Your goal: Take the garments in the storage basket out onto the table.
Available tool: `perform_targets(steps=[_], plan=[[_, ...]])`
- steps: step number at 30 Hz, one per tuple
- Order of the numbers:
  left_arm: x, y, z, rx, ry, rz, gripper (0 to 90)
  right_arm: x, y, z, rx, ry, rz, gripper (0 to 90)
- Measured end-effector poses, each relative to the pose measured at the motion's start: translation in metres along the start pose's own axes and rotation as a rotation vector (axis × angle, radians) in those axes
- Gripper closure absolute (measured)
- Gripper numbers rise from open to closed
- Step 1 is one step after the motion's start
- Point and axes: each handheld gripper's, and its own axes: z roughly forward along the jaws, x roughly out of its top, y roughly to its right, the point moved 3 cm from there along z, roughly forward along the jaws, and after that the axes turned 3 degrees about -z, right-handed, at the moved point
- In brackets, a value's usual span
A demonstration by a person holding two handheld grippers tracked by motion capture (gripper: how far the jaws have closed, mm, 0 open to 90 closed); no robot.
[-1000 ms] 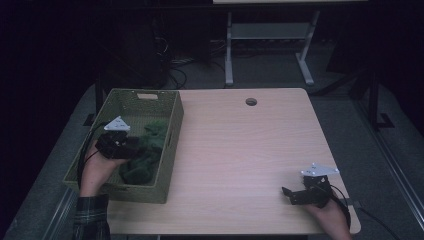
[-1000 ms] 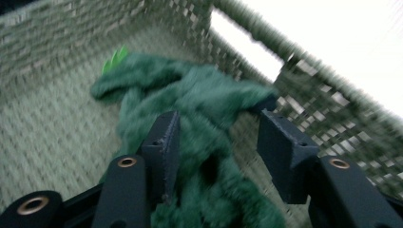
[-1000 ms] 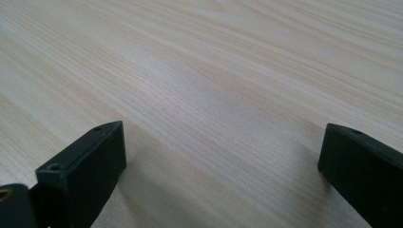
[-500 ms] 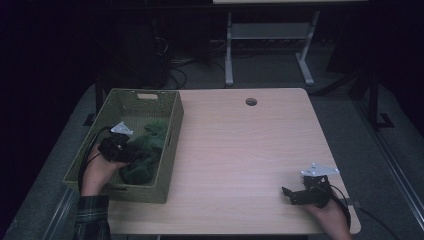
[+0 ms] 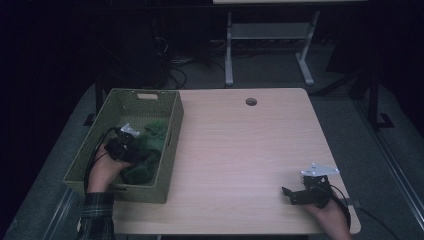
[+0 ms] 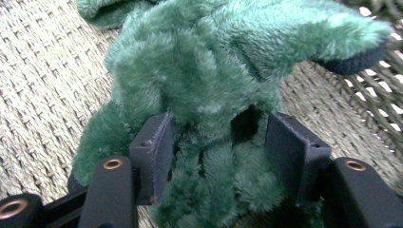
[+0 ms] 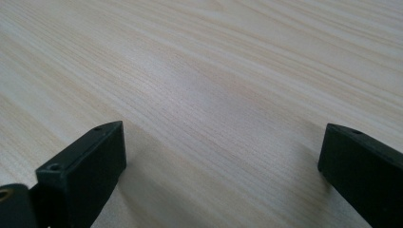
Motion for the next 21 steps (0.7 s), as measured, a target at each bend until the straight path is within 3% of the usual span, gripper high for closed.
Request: perform_targets(steps=[6, 10, 13, 17, 21], plan=[[0.005, -0.004, 0.009, -0.003, -0.028, -0.003, 39.4, 0.000, 0.000, 0.000, 0.000, 0.000, 0.000, 1.7], [0.010, -0.007, 0.014, 0.000, -0.035, -0.019, 44.8, 0.000, 0.000, 0.000, 0.000, 0.000, 0.000, 1.7], [0.011, -0.008, 0.018, 0.011, -0.063, -0.024, 52.7, 0.000, 0.000, 0.000, 0.000, 0.000, 0.000, 1.7], [0.011, -0.008, 0.017, -0.013, -0.079, -0.032, 71.7, 0.000, 0.000, 0.000, 0.000, 0.000, 0.001, 1.7], [0.011, -0.007, 0.015, -0.037, -0.086, -0.057, 77.7, 0.000, 0.000, 0.000, 0.000, 0.000, 0.000, 1.7]])
